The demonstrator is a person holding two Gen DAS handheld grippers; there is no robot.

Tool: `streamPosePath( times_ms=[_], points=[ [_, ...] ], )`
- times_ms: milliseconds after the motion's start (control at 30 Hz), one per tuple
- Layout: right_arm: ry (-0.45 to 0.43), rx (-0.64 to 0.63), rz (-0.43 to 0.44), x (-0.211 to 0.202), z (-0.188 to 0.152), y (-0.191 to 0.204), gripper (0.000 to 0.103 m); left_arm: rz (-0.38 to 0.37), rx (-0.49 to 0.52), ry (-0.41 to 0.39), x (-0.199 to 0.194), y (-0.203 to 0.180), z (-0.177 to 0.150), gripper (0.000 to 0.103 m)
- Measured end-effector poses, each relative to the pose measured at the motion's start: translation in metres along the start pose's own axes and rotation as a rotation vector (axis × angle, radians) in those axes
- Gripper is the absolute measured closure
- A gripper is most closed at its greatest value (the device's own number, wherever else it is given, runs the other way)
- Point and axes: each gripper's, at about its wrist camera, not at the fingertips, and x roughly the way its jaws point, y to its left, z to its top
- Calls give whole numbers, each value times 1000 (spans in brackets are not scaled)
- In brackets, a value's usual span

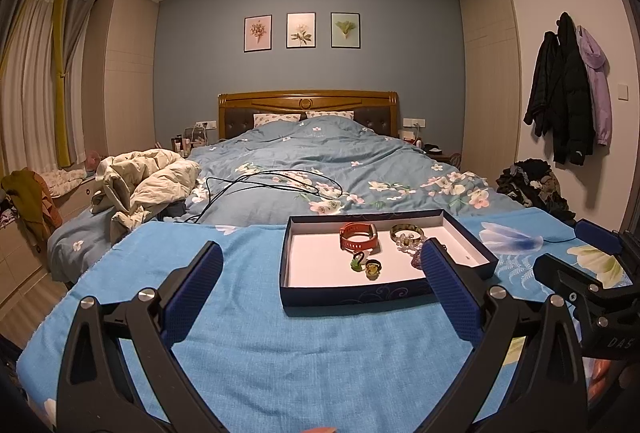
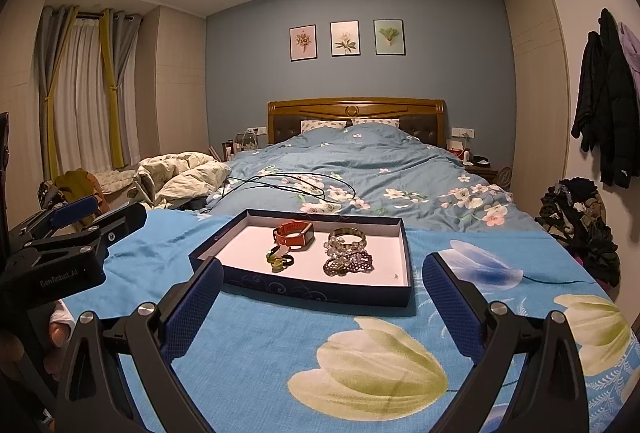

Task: Organize jewelry

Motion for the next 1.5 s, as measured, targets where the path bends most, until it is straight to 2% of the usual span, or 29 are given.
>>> streamPosePath(
  times_ms=[1500],
  points=[
    [0, -1, 6, -1, 1, -1, 7, -3, 1, -1, -4, -4, 4, 6]
  ],
)
